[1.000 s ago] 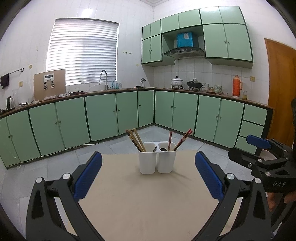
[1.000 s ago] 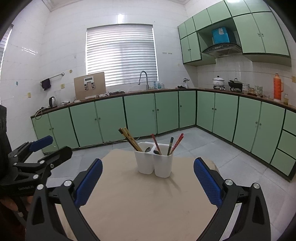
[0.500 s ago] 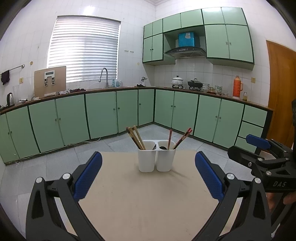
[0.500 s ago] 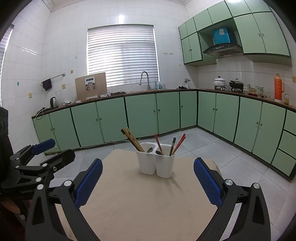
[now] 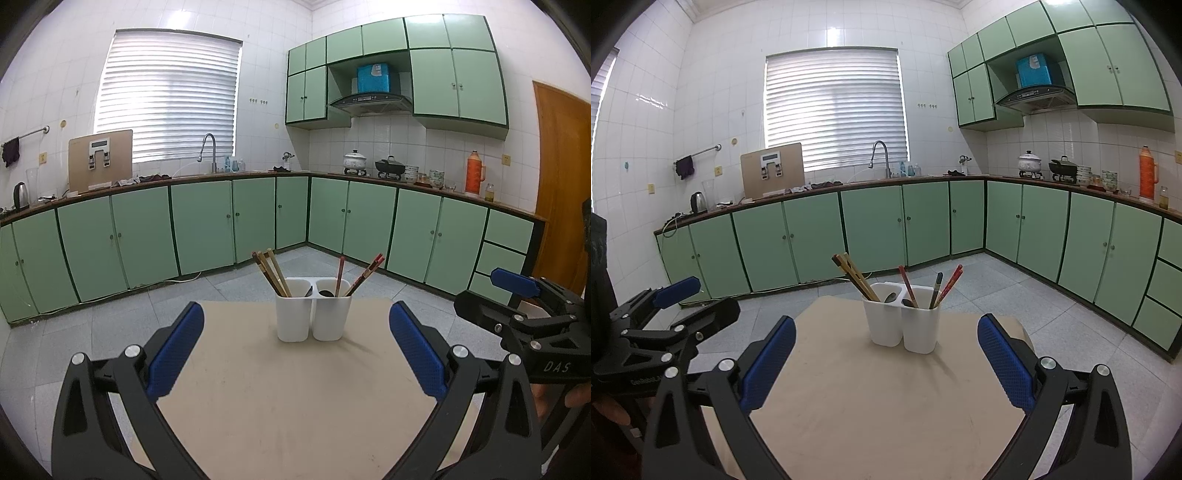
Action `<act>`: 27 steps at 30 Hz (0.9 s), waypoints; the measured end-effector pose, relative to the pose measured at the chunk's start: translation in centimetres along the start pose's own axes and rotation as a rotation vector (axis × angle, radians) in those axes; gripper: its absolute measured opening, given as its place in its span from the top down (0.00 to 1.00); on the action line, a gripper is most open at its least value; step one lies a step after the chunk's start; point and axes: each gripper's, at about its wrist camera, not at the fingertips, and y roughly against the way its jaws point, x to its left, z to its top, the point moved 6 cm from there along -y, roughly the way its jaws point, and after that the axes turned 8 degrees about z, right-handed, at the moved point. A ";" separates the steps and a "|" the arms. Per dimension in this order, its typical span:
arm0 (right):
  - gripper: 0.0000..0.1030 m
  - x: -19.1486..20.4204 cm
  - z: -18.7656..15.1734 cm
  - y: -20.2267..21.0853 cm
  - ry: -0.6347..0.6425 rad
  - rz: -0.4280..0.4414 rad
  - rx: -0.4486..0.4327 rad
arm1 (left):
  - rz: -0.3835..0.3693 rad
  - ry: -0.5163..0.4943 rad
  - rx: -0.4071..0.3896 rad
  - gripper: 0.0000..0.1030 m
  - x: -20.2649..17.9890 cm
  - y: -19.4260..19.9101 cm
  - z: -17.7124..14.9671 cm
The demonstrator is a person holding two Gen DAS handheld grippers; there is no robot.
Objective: Organize utensils
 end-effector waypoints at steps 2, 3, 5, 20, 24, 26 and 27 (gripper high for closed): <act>0.06 0.0 0.0 0.0 -0.001 0.000 0.000 | 0.001 -0.001 0.000 0.05 -0.1 0.0 -0.2; 0.06 0.0 0.0 0.0 -0.001 0.000 -0.001 | -0.001 -0.002 0.002 0.05 -0.1 0.0 -0.2; 0.06 0.0 0.0 0.0 -0.001 0.000 0.000 | 0.000 -0.003 0.002 0.05 0.0 -0.1 -0.3; 0.06 0.0 0.0 0.0 0.000 0.000 0.001 | 0.004 -0.003 0.001 0.05 0.1 -0.1 -0.4; 0.06 -0.1 -0.1 -0.1 -0.001 0.000 0.002 | 0.001 -0.004 0.000 0.05 0.0 0.0 -0.4; 0.06 0.0 -0.1 -0.1 0.000 0.000 0.003 | 0.001 -0.003 0.001 0.05 -0.1 0.0 -0.4; 0.06 0.0 -0.1 -0.1 0.000 0.000 0.003 | 0.002 -0.004 0.001 0.05 -0.1 -0.1 -0.4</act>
